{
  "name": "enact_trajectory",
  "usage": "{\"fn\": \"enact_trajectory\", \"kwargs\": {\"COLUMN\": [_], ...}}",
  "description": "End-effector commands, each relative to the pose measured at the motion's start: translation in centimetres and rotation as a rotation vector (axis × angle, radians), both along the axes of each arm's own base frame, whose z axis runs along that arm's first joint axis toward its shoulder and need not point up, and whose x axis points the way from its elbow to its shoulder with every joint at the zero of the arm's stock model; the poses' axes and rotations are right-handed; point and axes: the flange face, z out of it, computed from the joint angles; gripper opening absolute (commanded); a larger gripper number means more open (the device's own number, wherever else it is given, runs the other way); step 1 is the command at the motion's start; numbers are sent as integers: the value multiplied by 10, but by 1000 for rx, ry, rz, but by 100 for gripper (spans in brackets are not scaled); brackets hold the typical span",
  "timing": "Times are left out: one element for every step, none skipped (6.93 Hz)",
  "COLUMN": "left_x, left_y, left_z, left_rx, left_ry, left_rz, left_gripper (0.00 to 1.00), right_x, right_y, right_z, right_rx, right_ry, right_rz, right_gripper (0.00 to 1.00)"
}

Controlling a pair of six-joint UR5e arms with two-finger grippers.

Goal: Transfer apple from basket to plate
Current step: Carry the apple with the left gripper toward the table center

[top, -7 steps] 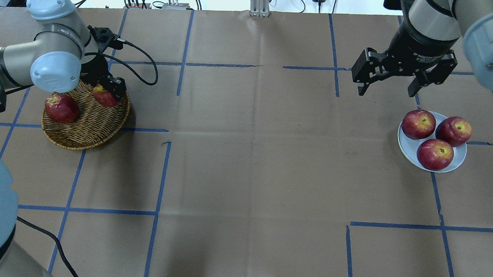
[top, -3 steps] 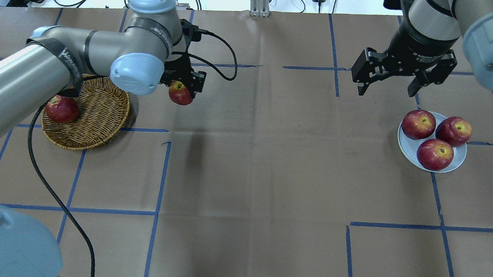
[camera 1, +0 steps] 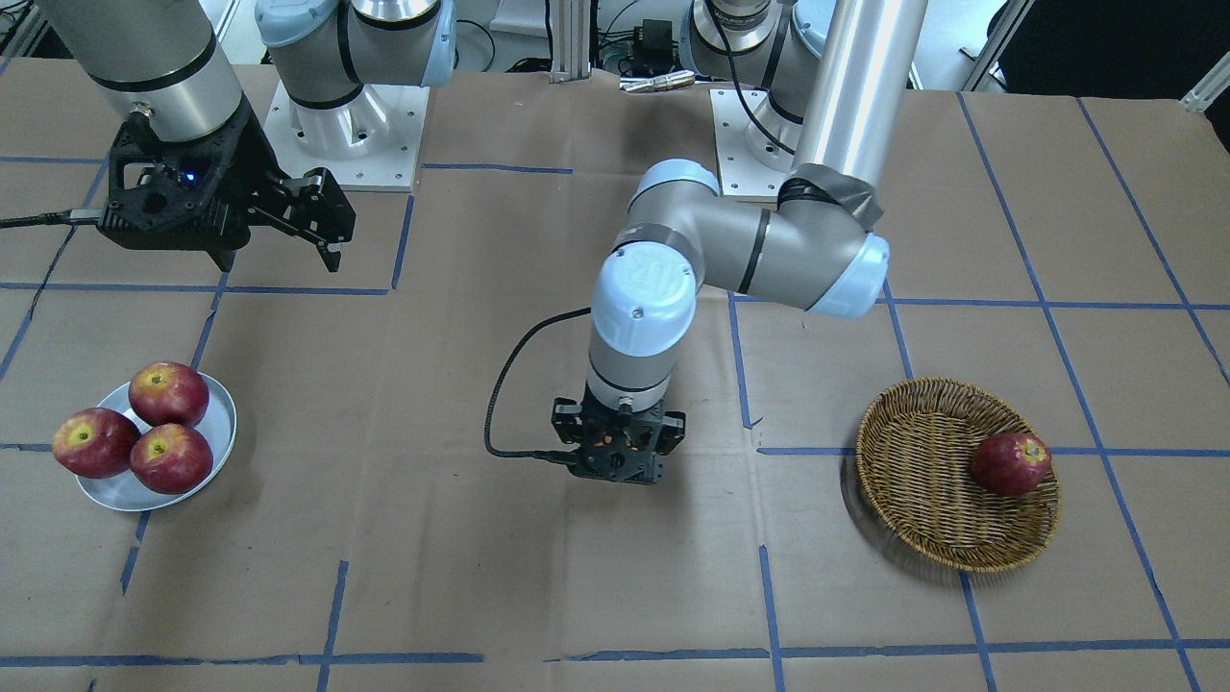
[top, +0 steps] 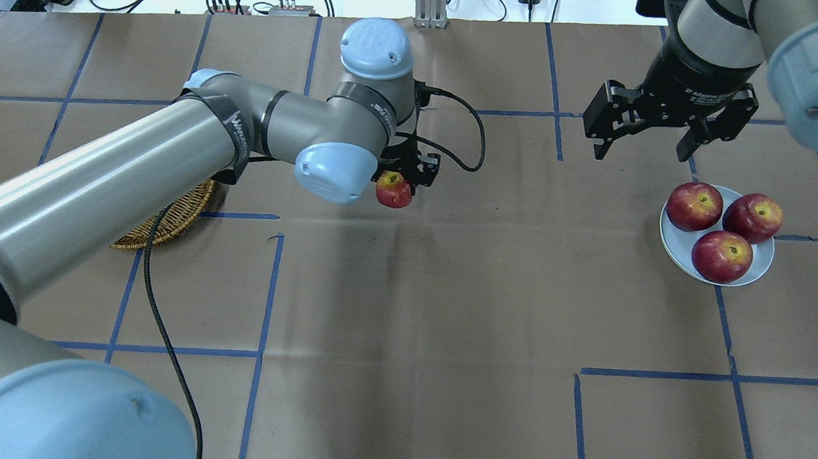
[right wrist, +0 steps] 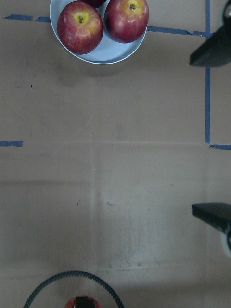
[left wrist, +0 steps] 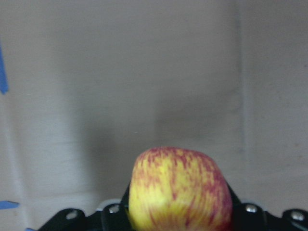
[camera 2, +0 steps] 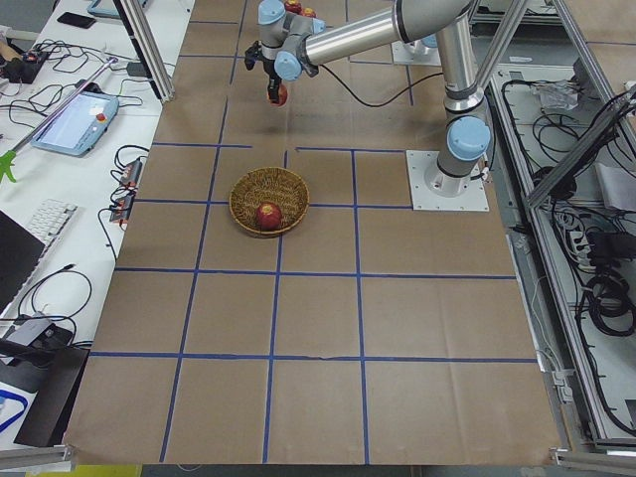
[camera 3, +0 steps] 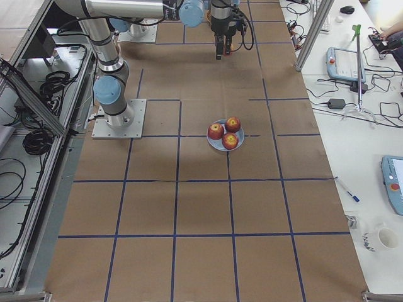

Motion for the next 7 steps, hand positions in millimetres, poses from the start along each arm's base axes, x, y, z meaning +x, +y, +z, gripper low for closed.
{"fn": "enact_trajectory", "kwargs": {"left_x": [-24,-26,-27,-27,-27,-27,-27], "left_y": [11,8,5,5,5,4,4], "left_z": [-17,-26,-31,-31,-37,-37,-37], "left_rx": [7,6,-7,-7,-5,-5,-6], "left_ry": [2,4,9,9,2,0,-1], "left_rz": [-7,-7,-7,-7,-6,-6,-6], "left_gripper": [51,51,51,51,53,64,93], "right_x": [0,-1,-1,0,-1,-1,0], "right_y": [0,0,0,0,0,0,0], "right_z": [0,0,0,0,0,0,0], "right_rx": [0,0,0,0,0,0,0], "right_ry": [-1,0,0,0,0,0,0], "right_rz": [0,-1,-2,0,-1,-2,0], "right_gripper": [100,100,100,100,100,100,100]}}
